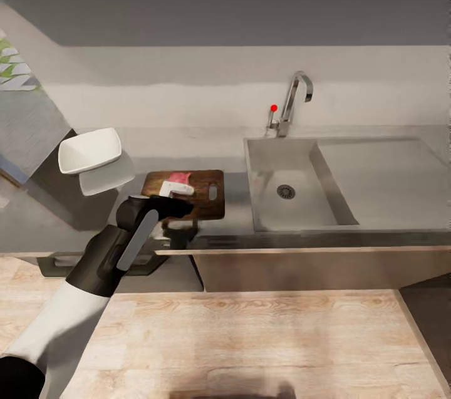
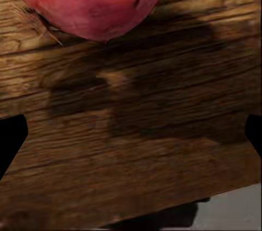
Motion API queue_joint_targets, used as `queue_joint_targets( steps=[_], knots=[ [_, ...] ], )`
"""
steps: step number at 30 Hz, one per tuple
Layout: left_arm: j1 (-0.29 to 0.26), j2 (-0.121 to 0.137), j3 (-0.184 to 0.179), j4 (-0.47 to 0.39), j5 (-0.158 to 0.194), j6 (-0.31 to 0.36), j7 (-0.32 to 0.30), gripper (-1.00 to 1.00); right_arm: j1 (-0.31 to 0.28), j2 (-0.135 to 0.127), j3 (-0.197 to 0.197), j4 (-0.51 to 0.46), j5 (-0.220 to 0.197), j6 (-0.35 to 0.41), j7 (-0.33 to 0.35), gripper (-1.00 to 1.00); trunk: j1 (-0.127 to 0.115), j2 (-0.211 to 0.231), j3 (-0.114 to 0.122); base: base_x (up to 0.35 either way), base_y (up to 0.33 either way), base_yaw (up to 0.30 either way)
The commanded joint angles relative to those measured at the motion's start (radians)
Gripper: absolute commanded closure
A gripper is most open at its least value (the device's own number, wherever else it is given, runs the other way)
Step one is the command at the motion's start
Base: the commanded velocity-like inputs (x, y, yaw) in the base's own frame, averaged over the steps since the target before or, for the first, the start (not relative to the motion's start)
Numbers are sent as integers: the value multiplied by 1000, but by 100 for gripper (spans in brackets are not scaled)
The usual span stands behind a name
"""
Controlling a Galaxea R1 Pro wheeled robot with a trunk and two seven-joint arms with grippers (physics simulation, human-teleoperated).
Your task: In the kitchen, take the Vidalia onion out of the sink, dice it on the chopping board with the paring knife, put the diced onion into the bowl on the countertop, then place both the paring knife and the chopping board into the sink.
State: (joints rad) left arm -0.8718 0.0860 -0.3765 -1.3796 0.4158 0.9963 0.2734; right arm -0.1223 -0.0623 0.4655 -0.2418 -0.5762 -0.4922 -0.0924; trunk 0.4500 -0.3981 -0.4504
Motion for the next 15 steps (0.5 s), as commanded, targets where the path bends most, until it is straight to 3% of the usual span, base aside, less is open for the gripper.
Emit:
queue_joint_targets(
  steps=[1,15],
  knots=[
    [-1,1,-2,-1,11,2,10,-100,0,-1,9,-1,-2,-2,-9,-100,0,-2,-2,-320,0,0],
    [-1,1,-2,-1,11,2,10,-100,0,-1,9,-1,-2,-2,-9,-100,0,-2,-2,-331,0,0]
  ],
)
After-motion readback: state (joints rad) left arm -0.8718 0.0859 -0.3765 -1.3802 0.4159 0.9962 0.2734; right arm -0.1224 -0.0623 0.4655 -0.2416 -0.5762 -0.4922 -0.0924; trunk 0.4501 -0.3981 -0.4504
